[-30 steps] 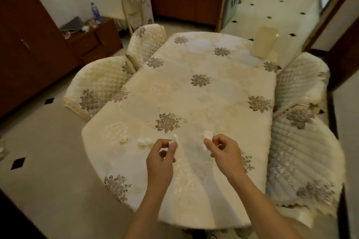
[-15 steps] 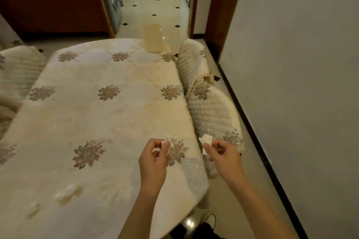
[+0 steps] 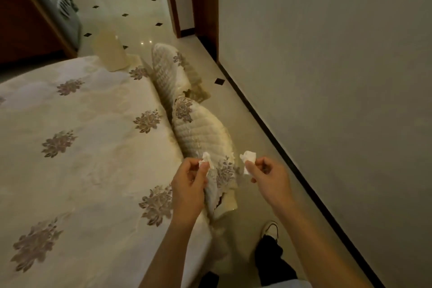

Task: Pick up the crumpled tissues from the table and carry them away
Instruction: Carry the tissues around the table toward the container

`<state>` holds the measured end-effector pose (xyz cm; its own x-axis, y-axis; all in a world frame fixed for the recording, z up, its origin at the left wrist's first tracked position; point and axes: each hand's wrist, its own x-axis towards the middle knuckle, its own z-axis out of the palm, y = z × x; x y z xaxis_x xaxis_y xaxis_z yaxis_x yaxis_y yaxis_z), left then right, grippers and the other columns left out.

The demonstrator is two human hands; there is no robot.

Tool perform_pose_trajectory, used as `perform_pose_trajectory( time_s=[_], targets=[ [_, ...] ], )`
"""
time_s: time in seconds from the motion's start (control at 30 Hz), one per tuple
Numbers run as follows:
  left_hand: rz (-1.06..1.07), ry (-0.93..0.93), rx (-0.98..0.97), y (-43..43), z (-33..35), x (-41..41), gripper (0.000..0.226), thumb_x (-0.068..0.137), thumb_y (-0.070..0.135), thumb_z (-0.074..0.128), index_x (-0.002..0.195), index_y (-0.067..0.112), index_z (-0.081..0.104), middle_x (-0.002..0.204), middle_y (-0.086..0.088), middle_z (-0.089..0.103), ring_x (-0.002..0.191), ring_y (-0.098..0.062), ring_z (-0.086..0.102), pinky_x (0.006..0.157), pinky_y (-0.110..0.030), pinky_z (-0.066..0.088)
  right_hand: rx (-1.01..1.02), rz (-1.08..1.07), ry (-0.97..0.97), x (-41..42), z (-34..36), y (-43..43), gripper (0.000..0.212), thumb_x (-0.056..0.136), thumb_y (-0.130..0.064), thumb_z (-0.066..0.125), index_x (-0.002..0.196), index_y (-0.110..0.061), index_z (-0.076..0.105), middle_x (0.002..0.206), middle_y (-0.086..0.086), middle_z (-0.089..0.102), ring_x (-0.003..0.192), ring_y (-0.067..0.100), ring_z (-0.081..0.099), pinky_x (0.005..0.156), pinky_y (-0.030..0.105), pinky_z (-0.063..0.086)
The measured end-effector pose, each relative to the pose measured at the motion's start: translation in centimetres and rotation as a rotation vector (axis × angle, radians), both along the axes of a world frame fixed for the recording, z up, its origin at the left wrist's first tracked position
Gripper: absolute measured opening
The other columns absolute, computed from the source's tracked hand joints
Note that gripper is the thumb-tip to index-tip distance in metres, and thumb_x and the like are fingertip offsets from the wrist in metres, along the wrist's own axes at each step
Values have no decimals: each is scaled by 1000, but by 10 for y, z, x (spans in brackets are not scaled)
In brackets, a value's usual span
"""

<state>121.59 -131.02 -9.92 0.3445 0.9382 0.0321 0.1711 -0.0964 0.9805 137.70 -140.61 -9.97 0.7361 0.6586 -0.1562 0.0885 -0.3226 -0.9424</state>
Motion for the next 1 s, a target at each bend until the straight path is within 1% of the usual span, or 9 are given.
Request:
perform_pose_trajectory(
  time_s=[0.17,0.23,0.3,0.43,0.57,0.7,0.77,0.87,1.0],
  targets=[
    [23,15,13,19,-1,88,12,96,26,59,85,24,62,64,4,63,56,-10,58,54,-20,50,8,14,48,94,-4,27,21,87,-27,72,74,-11,67,73,11,66,69,27,65,65,41,57],
    [44,50,15,27,3,125,13,97,26,58,84,26,62,69,3,65,60,-10,61,57,-22,52,12,29,54,135,-4,39,20,86,-27,73,71,-17,66,67,0,64,60,11,61,59,34,54],
    [59,47,10,35,6,160,14,96,27,58,85,20,63,71,2,64,61,-10,61,59,-23,52,2,58,40,172,-2,51,21,85,-30,73,68,-23,64,65,-6,62,57,5,59,57,29,52],
    [140,44,-11,51,10,217,13,93,32,59,86,21,63,69,-2,64,60,-10,61,58,-20,52,0,86,-27,234,0,72,22,85,-33,73,68,-23,63,71,-1,68,64,17,66,55,25,52],
    [174,47,-23,64,11,248,11,93,28,61,83,22,63,69,-6,62,56,-8,57,54,-18,51,2,134,-47,269,-2,91,19,87,-32,71,72,-24,65,75,-3,68,68,17,68,56,25,53],
    [195,58,-75,84,8,268,13,93,28,61,81,26,63,67,-3,62,56,-11,57,54,-24,50,-7,182,1,290,-9,116,15,88,-30,71,76,-23,66,78,-4,68,73,19,68,65,34,58],
    [200,61,-90,99,5,278,14,93,29,60,82,21,64,64,1,61,56,-11,57,54,-25,49,-12,207,20,298,-11,131,14,88,-32,71,77,-25,66,79,-4,68,74,19,68,65,32,58],
    [197,71,-86,126,-1,296,20,94,30,58,84,14,62,62,6,60,56,-5,56,53,-18,47,-27,222,18,312,-16,160,16,87,-34,72,74,-26,66,76,-5,68,72,18,68,66,35,59],
    [219,60,-81,175,-4,320,18,96,28,57,82,19,63,59,9,59,54,-1,53,53,-13,44,-47,242,8,335,-20,211,18,87,-35,72,72,-27,65,76,-4,68,72,18,68,69,40,60]
  ],
)
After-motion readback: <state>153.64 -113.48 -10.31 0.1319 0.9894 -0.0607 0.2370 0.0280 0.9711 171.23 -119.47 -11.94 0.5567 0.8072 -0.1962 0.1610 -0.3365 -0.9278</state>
